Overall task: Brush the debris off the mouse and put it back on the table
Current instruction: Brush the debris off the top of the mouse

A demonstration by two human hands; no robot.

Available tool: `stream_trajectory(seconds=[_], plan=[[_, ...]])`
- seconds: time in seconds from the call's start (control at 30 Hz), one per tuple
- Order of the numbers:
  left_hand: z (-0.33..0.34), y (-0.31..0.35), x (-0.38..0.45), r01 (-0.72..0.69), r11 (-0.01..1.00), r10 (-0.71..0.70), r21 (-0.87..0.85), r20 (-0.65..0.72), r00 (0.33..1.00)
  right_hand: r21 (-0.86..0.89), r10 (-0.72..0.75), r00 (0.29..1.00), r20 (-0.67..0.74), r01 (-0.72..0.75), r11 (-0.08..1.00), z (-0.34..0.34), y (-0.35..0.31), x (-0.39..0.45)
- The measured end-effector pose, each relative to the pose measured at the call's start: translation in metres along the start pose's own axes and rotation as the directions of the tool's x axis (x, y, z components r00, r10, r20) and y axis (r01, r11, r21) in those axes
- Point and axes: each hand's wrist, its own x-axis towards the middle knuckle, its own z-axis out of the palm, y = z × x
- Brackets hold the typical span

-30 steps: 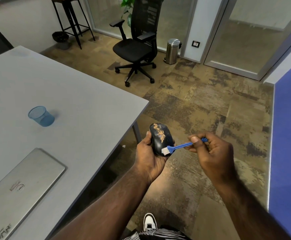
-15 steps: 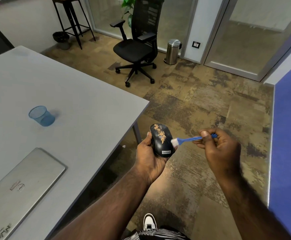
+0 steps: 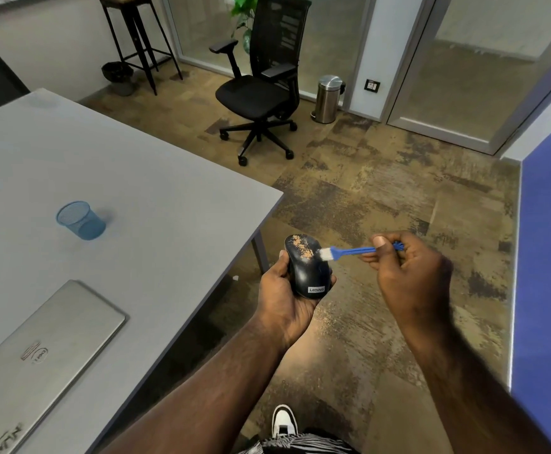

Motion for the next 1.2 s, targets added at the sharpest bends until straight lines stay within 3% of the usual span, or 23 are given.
stream_trajectory(seconds=[0.17,0.23,0.33,0.43,0.57,0.77,0.83,0.97,1.2], plan=[[-0.002,0.001,0.0,0.021,1.0,-0.021,-0.003,0.008,1.0,-0.054,0.099,0.992,-0.083,-0.104,0.993,-0.009,0.011,0.019],[-0.002,0.001,0.0,0.023,1.0,-0.023,-0.001,0.009,1.0,0.046,0.093,0.993,-0.066,-0.09,0.995,-0.011,0.008,0.018],[-0.002,0.0,0.002,0.016,1.0,-0.016,0.002,0.013,1.0,0.262,0.051,0.997,0.064,-0.066,0.963,-0.009,-0.006,0.009],[-0.001,-0.001,0.003,0.014,1.0,-0.015,0.009,0.013,1.0,0.167,0.013,0.995,0.103,-0.03,0.986,-0.001,-0.003,0.003],[-0.001,-0.001,0.002,0.041,0.999,-0.041,-0.005,0.034,0.999,0.06,0.139,0.99,0.007,-0.139,0.989,0.001,0.016,0.013],[-0.003,0.0,0.004,0.036,0.999,-0.037,0.017,0.038,0.999,0.261,0.097,0.992,0.082,-0.115,0.959,-0.007,0.002,0.011],[-0.003,-0.001,0.005,0.031,0.999,-0.032,0.033,0.035,0.999,0.201,0.069,0.991,0.115,-0.092,0.975,-0.003,0.001,0.008],[-0.004,-0.004,0.005,0.049,0.998,-0.05,0.046,0.025,0.998,0.06,0.124,0.992,0.04,-0.126,0.99,0.0,0.009,0.014],[-0.003,-0.004,0.004,0.046,0.997,-0.049,0.062,0.043,0.998,0.204,0.046,0.995,0.092,-0.065,0.977,-0.006,-0.004,0.01]])
